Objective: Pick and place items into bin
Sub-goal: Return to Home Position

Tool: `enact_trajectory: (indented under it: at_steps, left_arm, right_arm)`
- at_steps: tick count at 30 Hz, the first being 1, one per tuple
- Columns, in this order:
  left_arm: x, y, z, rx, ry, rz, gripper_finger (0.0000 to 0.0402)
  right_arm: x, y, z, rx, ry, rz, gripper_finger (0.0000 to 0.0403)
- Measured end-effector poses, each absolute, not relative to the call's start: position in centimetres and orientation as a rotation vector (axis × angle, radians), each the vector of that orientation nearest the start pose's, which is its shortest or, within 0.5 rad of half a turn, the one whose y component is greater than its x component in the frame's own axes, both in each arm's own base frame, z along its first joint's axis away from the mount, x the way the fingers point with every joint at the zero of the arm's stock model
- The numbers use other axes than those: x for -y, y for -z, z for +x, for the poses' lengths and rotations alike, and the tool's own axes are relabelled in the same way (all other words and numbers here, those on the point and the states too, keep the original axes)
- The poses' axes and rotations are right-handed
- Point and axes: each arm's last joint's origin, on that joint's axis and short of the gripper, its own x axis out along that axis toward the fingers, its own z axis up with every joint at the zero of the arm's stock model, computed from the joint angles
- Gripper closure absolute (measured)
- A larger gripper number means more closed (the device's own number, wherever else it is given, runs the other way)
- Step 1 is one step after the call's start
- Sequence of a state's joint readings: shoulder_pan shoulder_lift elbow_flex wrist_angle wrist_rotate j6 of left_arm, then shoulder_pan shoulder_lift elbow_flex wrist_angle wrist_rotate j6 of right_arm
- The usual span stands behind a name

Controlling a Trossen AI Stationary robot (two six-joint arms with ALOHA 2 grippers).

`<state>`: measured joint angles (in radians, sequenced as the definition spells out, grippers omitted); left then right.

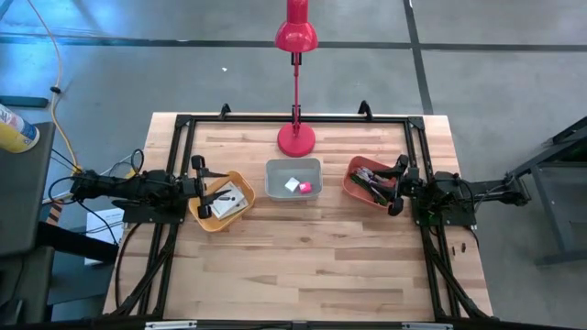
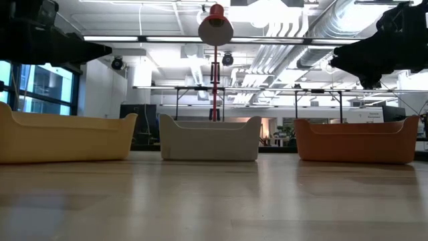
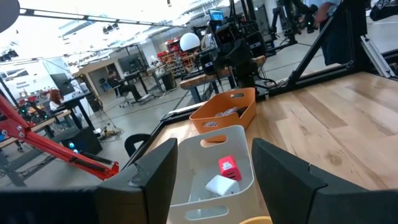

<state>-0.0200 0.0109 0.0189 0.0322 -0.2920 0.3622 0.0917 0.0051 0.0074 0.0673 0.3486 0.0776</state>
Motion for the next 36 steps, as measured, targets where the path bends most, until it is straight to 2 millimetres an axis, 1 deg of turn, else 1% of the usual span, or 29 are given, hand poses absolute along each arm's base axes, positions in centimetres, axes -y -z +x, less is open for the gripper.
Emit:
enact_trajectory:
  at_steps: [11, 17, 19, 36]
  left_arm:
    - [-0.64, -17.23, 9.6, -0.009, -0.276, 0.354, 0.0208]
    - [-0.68, -17.24, 9.59, -0.038, -0.29, 0.538, 0.0208]
    - [-0.68, -17.22, 9.6, -0.044, -0.29, 0.569, 0.0208]
    - [-0.68, -17.24, 9.59, -0.043, -0.289, 0.568, 0.0208]
  right_arm:
    - [0.11, -17.2, 9.61, 0.078, 0.254, 0.092, 0.0208]
    - [0.11, -17.2, 9.61, 0.078, 0.254, 0.092, 0.0208]
    - [0.11, -17.2, 9.61, 0.078, 0.254, 0.092, 0.0208]
    - [0.11, -17.2, 9.61, 0.078, 0.254, 0.092, 0.0208]
